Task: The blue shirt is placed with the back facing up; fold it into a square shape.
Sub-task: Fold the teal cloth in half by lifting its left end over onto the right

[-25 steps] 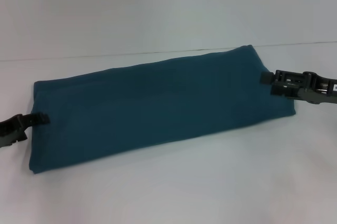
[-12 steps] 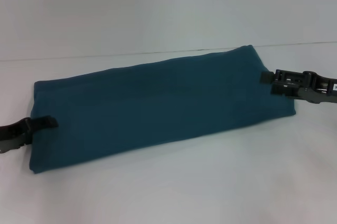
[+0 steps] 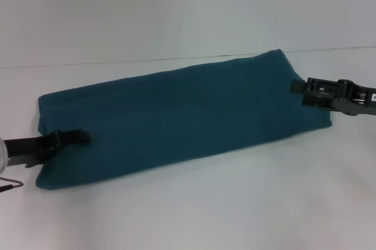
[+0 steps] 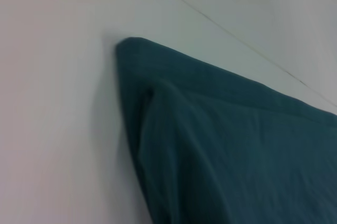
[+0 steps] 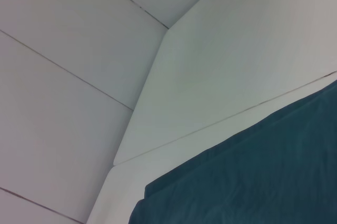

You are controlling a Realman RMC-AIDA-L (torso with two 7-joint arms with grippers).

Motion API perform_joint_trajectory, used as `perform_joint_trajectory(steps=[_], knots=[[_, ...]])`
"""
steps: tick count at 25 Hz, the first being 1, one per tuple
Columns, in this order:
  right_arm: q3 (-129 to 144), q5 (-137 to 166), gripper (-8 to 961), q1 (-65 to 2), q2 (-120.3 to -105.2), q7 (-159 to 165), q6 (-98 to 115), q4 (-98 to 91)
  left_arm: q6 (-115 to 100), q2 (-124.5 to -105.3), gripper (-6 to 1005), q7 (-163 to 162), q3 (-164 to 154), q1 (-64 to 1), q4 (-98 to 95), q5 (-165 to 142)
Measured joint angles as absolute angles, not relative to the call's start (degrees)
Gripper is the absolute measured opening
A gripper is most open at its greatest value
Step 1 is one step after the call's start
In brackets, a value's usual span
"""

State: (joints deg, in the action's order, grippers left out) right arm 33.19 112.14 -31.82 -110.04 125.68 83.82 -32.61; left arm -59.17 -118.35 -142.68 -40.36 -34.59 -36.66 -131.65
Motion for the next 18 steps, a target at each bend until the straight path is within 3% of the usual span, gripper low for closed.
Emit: perform_joint_trajectory(steps=[6,9,18], knots=[[33.1,112.15,884,-31.72,-110.04,125.69,83.84,-32.61,-60.74,-118.71,883,-142.68,-40.23,-35.34,-37.82,-130.61],[32.86,112.15,884,-31.65,-110.04,125.69,83.85,-32.6,-61.45,-119.14,714,-141.91,-40.31,-34.96,-39.25,-128.74],[32.69,112.09,884,-31.86,-110.1,125.75,83.84,-32.61,-61.56,-118.87,521,-141.24,-40.52,-35.29,-38.42,-129.14]])
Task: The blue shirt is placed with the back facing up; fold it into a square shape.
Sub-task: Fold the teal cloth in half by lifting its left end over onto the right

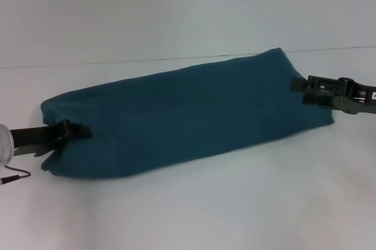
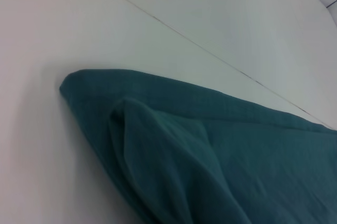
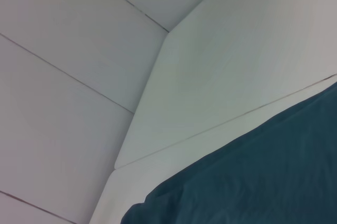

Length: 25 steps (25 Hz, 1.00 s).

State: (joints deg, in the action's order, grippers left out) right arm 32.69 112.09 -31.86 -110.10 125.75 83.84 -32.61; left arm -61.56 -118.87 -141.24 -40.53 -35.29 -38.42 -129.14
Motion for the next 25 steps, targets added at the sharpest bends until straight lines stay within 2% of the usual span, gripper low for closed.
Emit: perform_joint_trajectory(steps=[2,7,13,20,25], knots=[[32.69,112.11,884,-31.95,-110.11,125.79,83.81,-32.6,-61.6,-118.86,478,-141.19,-40.52,-35.3,-38.53,-129.14],[32.69,112.08,884,-32.11,-110.1,126.07,83.71,-32.61,-64.44,-118.83,235,-139.57,-39.66,-34.75,-40.04,-128.21],[32.69,111.91,884,-32.14,-110.08,126.19,83.67,-32.61,-69.52,-117.42,107,-138.86,-36.49,-33.42,-41.82,-128.0],[32.7,111.96,883,-32.17,-110.17,126.31,83.68,-32.6,-72.2,-114.0,105,-138.86,-31.9,-33.09,-42.57,-134.21],[32.7,112.12,882,-32.06,-110.21,126.32,83.67,-32.61,-72.72,-112.82,105,-138.79,-29.4,-33.93,-45.33,-142.2]])
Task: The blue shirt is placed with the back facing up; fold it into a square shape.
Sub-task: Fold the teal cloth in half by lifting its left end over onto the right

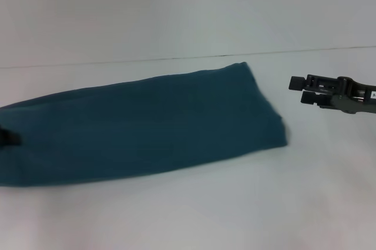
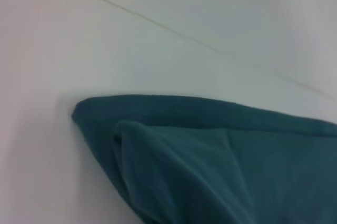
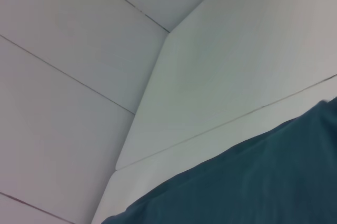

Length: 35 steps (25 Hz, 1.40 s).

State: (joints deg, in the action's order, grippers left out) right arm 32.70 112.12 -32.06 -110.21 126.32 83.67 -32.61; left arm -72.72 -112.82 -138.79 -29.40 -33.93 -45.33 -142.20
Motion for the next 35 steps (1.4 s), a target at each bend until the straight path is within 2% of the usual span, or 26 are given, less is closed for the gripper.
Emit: perform_joint_trajectory(steps=[7,13,21,25,35], knots=[[33.03,112.15,884,-31.65,-110.22,126.39,83.58,-32.6,-71.85,-111.72,104,-138.29,-29.0,-35.5,-48.09,-149.97],[33.18,112.15,882,-31.64,-110.22,126.38,83.58,-32.54,-72.04,-111.65,104,-138.17,-29.94,-36.65,-50.3,-152.56],[33.23,112.15,883,-32.14,-110.28,126.15,83.58,-32.51,-82.59,-114.27,105,-144.47,-32.49,-39.4,-62.65,-151.98],[33.22,112.15,884,-32.27,-110.33,125.96,83.58,-32.52,-86.29,-114.64,105,-150.96,-38.62,-42.24,-67.73,-152.06],[33.31,112.15,882,-32.34,-110.4,125.77,83.58,-32.52,-91.07,-113.91,102,-158.43,-48.22,-53.26,-68.61,-154.94]])
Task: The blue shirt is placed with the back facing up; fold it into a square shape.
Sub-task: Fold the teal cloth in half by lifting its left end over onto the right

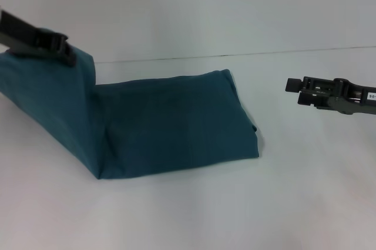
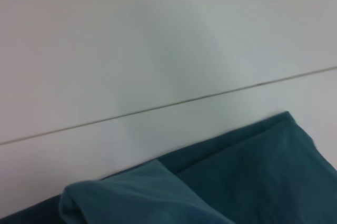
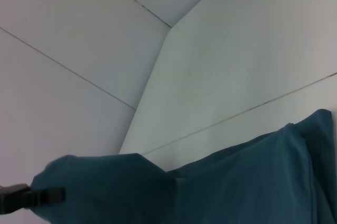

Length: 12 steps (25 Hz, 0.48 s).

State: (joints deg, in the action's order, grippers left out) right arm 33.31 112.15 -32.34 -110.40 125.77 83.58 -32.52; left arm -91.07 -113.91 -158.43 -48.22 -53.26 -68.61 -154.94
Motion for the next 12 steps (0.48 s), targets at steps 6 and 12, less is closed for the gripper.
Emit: perform_joint_trajectory(steps=[6,12], knots=[[33.31,112.15,883,-32.35,-110.47,125.77,83.59,-32.51,-92.48,-115.33,101,-159.42,-50.68,-58.0,-68.48,-157.97],[33.31,112.14,883,-32.35,-110.59,125.77,83.59,-32.52,-92.11,-117.19,102,-160.49,-54.03,-60.08,-68.65,-159.63]])
